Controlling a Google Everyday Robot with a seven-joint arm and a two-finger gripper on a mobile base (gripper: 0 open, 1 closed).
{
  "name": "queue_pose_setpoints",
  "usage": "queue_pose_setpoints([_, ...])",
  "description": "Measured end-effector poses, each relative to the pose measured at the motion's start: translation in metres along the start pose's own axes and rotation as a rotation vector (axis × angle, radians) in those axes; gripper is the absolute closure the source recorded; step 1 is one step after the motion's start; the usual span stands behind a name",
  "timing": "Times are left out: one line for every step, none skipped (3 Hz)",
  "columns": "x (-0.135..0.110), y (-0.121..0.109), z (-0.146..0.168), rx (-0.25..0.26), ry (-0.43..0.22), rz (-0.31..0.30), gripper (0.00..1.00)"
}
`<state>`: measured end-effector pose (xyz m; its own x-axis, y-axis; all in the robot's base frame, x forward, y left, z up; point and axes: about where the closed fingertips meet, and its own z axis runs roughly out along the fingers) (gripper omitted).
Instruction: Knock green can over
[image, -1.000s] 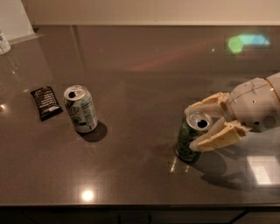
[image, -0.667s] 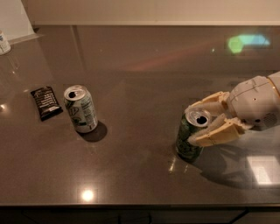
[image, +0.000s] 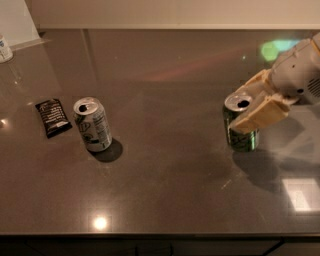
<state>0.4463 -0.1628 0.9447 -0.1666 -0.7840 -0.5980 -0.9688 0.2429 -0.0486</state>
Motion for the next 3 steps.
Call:
queue_pose_setpoints([0.002, -0.025, -0.012, 0.024, 0.177, -0.045, 1.0])
queue_pose_setpoints([0.013, -0.047, -0.017, 0.028, 0.362, -0.103, 1.0])
queue_pose_setpoints([0.037, -0.065, -0.017, 0.031, 0.547, -0.141, 1.0])
